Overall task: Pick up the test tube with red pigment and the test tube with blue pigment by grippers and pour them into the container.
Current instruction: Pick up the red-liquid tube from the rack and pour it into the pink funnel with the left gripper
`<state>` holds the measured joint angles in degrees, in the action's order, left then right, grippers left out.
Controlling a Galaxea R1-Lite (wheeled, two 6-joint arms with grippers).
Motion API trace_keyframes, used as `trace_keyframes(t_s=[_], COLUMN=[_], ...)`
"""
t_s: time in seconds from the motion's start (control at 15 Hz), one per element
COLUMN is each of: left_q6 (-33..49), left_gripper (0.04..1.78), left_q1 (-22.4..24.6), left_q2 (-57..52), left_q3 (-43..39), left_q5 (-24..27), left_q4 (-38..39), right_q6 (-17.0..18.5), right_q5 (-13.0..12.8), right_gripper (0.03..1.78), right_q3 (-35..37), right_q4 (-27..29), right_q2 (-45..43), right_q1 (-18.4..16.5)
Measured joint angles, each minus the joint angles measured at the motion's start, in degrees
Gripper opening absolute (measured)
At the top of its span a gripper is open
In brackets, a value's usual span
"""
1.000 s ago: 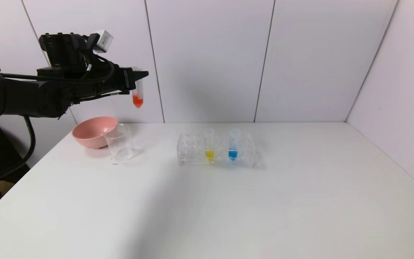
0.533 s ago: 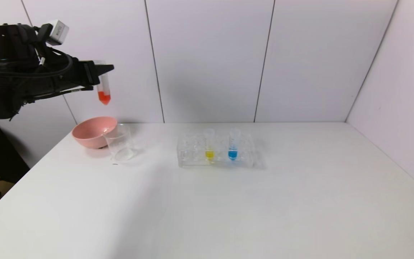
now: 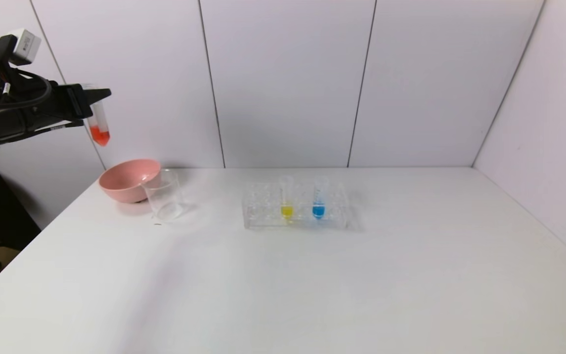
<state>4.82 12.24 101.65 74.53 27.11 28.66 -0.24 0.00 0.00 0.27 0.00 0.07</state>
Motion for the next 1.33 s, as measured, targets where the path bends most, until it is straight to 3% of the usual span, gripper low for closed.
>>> trace_keyframes(t_s=[0.73,1.33], left_q6=[-2.9,-15.0], left_gripper=[0.46,0.47], left_q1=[1.2,1.6], left_q2=[0.7,2.3], left_q3=[-2.5,-5.0], left_q5=[-1.3,-0.7], left_q4=[0.0,-0.1], right_q6=[0.0,0.0], right_q5=[0.0,0.0], right_gripper=[1.78,1.77], right_q3=[0.0,0.0], right_q4=[0.0,0.0], right_q2=[0.0,0.0], right_q1=[0.0,0.0])
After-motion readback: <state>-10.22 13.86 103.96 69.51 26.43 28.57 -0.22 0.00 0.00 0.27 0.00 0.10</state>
